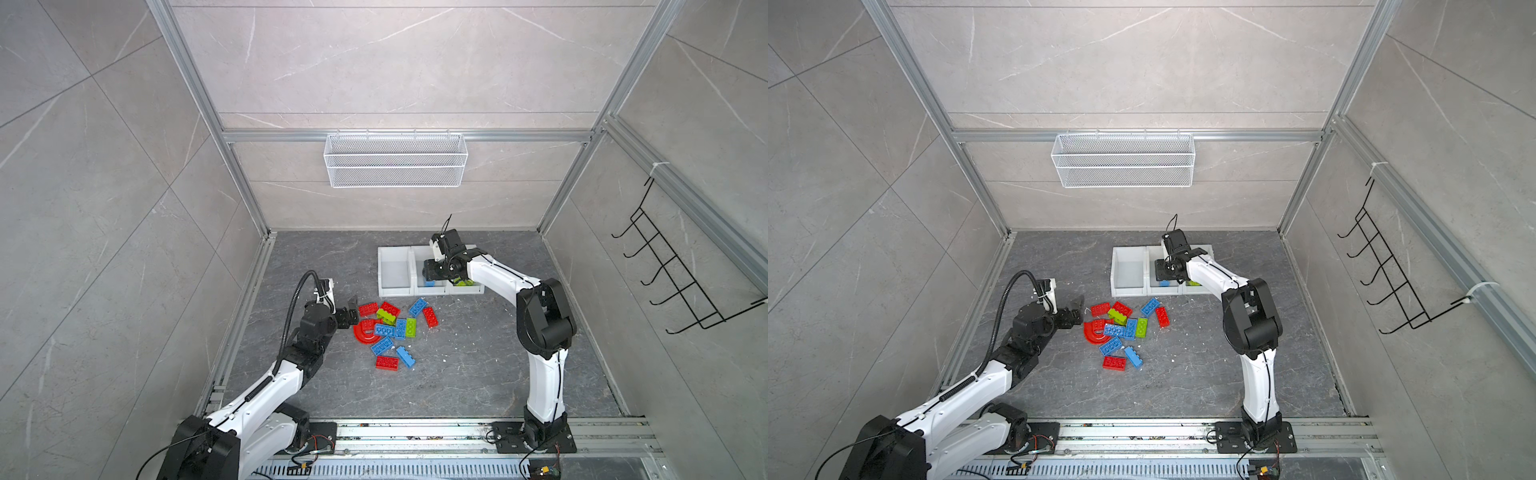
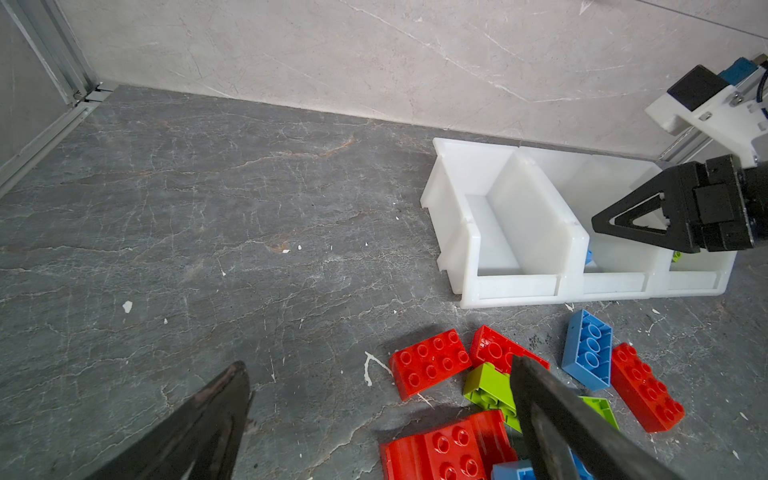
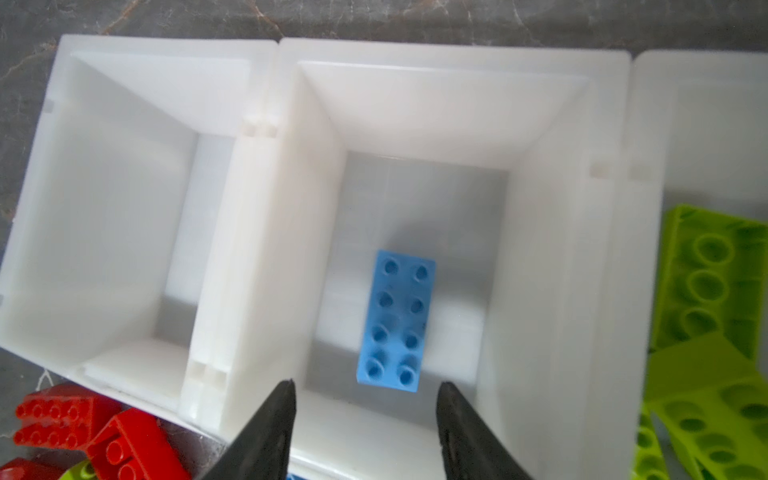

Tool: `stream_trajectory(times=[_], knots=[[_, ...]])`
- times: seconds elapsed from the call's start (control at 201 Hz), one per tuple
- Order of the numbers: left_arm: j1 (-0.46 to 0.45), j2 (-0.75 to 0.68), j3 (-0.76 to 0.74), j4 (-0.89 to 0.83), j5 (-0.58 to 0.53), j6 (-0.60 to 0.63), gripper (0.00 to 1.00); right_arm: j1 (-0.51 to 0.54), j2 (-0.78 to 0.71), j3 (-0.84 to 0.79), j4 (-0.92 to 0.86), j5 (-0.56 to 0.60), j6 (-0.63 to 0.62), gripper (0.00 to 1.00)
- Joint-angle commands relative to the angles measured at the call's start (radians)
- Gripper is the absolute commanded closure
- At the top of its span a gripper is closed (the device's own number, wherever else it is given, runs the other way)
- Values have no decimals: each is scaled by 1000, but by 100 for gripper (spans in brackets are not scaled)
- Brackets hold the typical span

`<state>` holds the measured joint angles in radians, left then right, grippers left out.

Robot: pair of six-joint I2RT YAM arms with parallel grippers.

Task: Sort the legos into containers by color
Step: 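Carry the blue brick into the middle bin compartment and release, then move the right gripper back down over the pile near a red brick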

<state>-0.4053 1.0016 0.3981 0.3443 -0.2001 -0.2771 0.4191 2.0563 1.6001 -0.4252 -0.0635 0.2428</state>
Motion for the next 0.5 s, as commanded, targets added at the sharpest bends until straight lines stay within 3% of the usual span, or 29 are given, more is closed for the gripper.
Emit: stream_trajectory(times=[0.0,0.274,0.493], knots=[[4,-21,11,49,-6,-10,0,-2,-109,-33,-14,5,-3,36],[3,-15,15,49,5,-9,0,77,-395,-263,-41,-11,-49,33],[3,-41,8,45,16,-11,0,159,-462,-474,58,50,-79,32]])
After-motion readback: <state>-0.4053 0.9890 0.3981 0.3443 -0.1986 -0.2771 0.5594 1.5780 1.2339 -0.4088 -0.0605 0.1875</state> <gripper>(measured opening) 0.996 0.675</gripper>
